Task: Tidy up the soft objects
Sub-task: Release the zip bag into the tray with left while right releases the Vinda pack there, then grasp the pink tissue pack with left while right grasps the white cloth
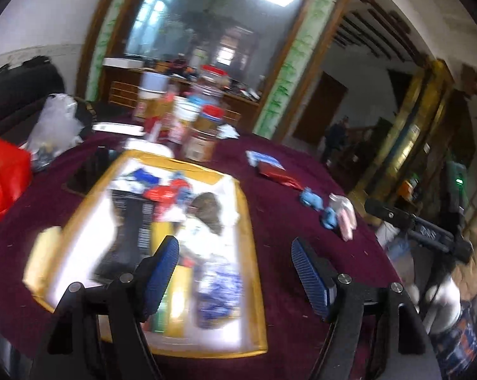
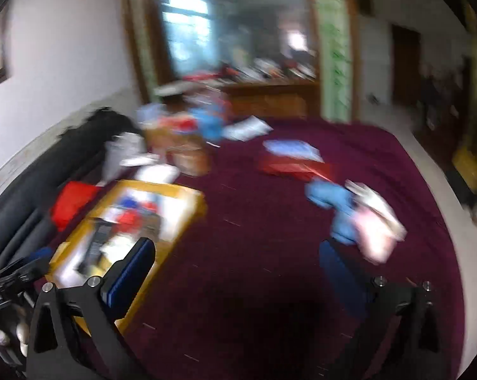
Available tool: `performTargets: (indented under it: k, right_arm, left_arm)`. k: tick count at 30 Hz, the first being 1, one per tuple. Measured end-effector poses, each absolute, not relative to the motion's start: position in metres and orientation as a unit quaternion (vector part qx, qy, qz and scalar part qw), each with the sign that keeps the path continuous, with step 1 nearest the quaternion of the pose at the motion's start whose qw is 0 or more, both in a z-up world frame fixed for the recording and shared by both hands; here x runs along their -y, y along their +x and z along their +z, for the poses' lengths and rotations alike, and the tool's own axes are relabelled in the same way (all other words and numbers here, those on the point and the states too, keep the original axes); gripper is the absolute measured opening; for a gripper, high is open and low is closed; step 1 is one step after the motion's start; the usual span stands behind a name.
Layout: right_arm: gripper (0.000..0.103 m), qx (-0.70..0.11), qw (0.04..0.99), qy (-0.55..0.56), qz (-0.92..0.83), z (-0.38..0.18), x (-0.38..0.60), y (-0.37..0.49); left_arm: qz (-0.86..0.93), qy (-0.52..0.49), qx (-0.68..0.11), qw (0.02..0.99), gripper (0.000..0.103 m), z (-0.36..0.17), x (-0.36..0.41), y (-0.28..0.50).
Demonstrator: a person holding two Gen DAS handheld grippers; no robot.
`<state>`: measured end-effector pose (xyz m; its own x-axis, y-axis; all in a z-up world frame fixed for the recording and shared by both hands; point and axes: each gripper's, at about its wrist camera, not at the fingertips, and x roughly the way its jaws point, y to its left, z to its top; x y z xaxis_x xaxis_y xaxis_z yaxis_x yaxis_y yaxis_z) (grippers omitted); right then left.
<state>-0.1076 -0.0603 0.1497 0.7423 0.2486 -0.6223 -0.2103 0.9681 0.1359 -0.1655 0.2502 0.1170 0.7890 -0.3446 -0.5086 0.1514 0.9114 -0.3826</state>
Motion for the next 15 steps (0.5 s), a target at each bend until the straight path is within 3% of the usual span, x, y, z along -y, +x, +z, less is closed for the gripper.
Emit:
performTargets:
  k: [8,15]
  right_arm:
    - [0.103,-0.366,0.903,0.224,-0.012,0.099,0.269,-0.057]
    - [0.103,-0.373,0.868,0.326,0.038,0.062,0.302,0.001]
  left_arm:
    - [-0.163,-0.113,-0.317,0.927,0.077,0.13,-0.19,-0.172]
    - [-0.162,-0.089,-0.335,0.924,0.077,0.136,-0.16,-0.166]
